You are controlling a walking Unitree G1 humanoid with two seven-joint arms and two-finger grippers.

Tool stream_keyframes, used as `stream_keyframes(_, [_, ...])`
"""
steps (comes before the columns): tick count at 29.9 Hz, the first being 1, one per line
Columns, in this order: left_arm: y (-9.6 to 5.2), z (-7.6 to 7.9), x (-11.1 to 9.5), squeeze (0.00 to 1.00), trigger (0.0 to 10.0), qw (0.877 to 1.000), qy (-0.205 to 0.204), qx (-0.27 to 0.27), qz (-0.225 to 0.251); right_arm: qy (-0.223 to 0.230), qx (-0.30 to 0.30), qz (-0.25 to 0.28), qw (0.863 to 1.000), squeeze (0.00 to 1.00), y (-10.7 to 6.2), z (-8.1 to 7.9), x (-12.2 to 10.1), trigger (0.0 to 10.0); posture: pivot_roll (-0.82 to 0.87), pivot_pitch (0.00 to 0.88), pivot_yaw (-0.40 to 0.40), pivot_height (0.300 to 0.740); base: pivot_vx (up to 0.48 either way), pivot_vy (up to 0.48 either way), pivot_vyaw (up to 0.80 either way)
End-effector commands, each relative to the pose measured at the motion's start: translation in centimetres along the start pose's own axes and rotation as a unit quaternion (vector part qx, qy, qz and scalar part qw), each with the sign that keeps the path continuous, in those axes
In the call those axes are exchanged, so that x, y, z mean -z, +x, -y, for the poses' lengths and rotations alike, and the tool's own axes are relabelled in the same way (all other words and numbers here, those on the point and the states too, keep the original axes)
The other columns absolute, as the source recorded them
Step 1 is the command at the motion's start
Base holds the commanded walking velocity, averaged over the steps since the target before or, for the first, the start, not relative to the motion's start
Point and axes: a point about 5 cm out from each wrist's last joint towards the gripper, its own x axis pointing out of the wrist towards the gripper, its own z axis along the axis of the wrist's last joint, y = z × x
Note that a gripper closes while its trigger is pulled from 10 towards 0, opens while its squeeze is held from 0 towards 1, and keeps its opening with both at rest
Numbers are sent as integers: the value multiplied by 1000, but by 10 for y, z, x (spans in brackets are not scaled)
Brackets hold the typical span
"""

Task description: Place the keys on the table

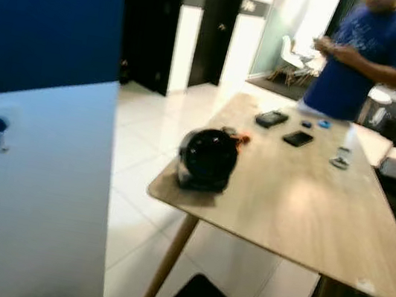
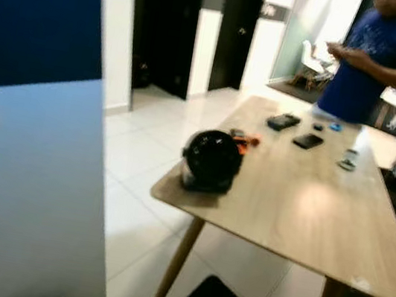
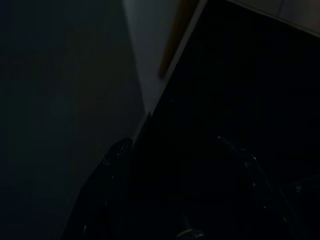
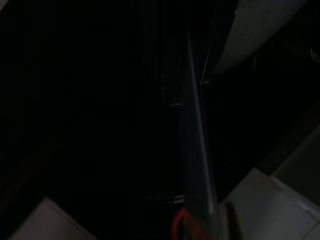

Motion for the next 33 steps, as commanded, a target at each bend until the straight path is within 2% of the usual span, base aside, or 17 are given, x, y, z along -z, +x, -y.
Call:
stream_keyframes(1, [0,1,1,0,10000,1000,-3,0,0,-2,4,-7,1000,0,-1,5,3,10000,38,39,4,740,0,0,-800])
stream_keyframes(33, [1,-4,-2,0,10000,1000,-18,-16,0,-3,-2,-4,1000,0,1,4,-2,10000,38,20,6,740,0,0,-795])
